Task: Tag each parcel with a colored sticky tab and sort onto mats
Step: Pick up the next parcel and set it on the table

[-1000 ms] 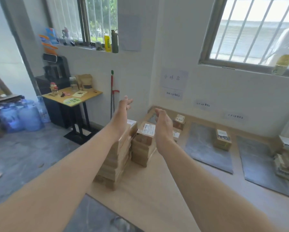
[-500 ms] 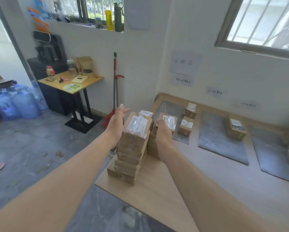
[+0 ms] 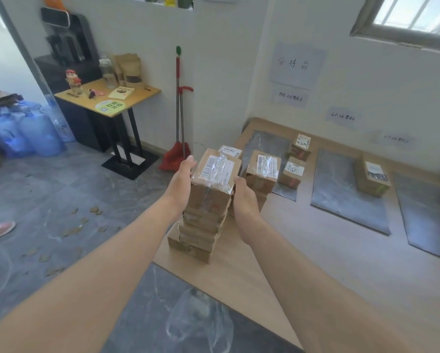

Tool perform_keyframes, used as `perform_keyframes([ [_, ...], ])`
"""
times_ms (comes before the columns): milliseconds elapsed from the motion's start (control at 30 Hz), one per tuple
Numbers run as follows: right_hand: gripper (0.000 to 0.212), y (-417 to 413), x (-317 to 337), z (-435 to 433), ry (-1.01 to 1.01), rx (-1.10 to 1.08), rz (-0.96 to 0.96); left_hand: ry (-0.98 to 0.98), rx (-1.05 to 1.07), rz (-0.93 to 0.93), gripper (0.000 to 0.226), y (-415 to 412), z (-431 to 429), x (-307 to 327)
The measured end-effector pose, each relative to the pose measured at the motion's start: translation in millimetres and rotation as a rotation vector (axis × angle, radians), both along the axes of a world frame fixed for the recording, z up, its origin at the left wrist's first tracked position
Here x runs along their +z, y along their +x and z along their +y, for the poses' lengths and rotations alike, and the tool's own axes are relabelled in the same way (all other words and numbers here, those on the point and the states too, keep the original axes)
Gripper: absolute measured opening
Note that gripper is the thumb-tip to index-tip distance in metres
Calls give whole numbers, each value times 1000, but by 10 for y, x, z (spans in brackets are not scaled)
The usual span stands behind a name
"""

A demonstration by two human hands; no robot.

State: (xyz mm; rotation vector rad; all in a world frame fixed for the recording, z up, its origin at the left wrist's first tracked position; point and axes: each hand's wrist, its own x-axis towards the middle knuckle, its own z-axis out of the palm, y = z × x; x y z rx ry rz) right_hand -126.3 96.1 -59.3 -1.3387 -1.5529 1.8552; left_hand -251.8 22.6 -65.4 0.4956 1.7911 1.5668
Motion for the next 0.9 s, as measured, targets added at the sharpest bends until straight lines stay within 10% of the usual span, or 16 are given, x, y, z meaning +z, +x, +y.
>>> perform_keyframes([
  [267,54,-38,32,-44,7,-22,44,7,35,-42,83,33,2,-1],
  [900,38,697,483,272,155,-175,246,133,-112,40,57,686,168,652],
])
